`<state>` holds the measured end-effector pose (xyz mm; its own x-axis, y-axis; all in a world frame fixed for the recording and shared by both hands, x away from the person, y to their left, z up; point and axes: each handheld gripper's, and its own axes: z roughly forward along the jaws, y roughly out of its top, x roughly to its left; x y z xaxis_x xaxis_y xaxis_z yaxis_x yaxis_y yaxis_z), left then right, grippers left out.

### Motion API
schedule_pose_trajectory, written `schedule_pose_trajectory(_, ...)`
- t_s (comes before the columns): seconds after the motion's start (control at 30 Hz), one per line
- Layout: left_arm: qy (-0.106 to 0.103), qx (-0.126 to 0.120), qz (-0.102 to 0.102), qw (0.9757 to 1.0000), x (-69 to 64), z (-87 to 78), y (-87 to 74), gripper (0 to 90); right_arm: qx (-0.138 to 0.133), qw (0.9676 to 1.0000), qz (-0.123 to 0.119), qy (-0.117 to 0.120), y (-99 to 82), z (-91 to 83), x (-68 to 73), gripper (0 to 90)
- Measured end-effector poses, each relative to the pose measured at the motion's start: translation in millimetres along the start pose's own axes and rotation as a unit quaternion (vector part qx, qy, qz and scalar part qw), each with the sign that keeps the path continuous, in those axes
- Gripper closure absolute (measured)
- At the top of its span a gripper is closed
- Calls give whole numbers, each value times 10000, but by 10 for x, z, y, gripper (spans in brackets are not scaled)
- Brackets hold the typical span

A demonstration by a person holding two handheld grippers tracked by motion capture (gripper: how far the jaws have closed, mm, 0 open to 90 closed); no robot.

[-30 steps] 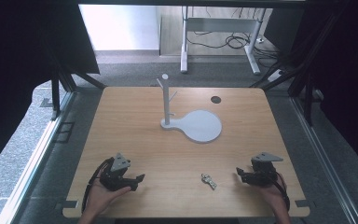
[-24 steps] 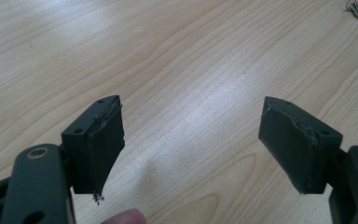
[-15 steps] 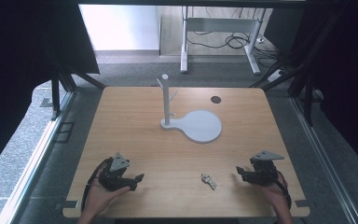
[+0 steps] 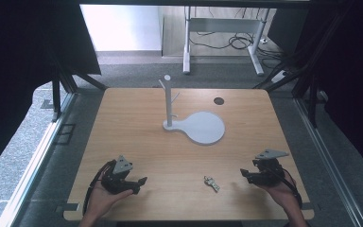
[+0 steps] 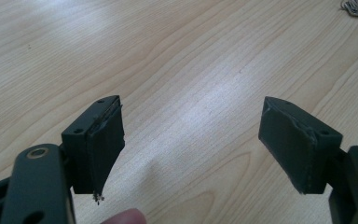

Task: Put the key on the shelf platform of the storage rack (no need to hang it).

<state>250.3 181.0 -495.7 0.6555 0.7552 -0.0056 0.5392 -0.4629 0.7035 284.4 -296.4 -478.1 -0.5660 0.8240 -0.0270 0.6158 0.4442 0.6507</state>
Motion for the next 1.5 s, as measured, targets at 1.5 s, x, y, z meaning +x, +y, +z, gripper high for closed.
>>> schedule_pose_trajectory(1.5,-87,54,41,9999,-15,15,2,225,1013,9877,-980,684,463,143,541,406)
